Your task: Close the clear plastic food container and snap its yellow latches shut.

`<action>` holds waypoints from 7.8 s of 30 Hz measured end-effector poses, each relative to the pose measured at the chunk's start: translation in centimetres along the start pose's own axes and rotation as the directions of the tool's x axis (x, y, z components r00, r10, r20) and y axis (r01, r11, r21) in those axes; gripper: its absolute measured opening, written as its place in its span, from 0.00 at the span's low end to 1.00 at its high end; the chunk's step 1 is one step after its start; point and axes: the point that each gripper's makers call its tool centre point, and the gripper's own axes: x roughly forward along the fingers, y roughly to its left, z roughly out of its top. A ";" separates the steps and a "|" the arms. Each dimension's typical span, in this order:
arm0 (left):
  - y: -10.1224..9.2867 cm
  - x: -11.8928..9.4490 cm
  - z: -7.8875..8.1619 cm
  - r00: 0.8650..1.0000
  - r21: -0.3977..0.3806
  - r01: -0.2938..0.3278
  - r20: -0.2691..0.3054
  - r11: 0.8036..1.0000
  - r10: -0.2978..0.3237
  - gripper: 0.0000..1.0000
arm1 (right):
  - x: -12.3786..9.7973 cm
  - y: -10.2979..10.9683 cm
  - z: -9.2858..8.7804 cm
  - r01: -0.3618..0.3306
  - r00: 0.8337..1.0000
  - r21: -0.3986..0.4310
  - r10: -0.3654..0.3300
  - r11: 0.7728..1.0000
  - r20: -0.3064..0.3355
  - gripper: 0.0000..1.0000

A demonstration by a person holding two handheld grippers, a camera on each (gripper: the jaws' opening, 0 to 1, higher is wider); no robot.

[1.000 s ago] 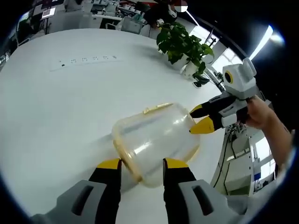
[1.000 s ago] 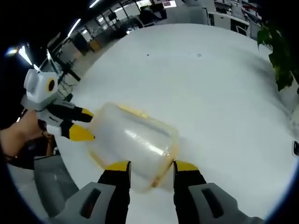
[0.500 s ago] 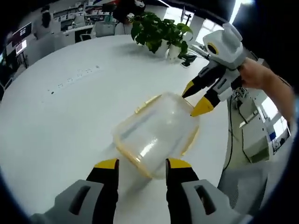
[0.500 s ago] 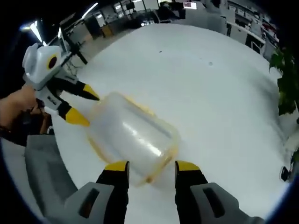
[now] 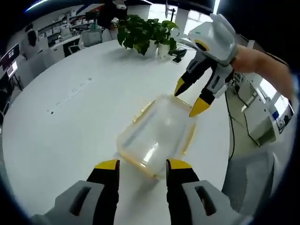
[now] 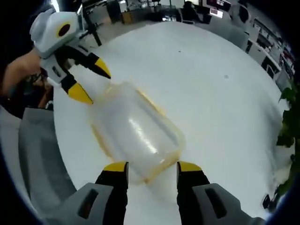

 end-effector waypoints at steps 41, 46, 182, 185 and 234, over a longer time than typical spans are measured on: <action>-2.1 0.2 2.2 0.992 0.462 0.107 -0.105 0.881 -0.065 0.34 | -0.5 1.7 3.0 -0.045 0.997 -0.393 0.019 0.919 -0.070 0.31; -3.0 0.5 2.7 0.991 0.503 0.126 -0.105 0.855 -0.084 0.34 | -0.7 2.0 3.3 -0.049 0.998 -0.411 0.029 0.911 -0.055 0.30; -7.7 4.9 2.7 0.997 0.520 0.044 0.032 0.853 -0.071 0.50 | 3.3 2.0 6.7 -0.254 0.967 -0.475 0.220 0.842 -0.126 0.42; -7.7 4.5 2.6 0.998 0.532 0.038 0.029 0.846 -0.063 0.53 | 3.0 2.0 6.7 -0.220 0.975 -0.484 0.203 0.847 -0.088 0.43; -2.8 5.7 0.4 0.995 0.598 0.062 -0.099 0.799 -0.003 0.78 | 2.3 1.5 0.8 -0.091 0.995 -0.592 0.045 0.800 -0.092 0.81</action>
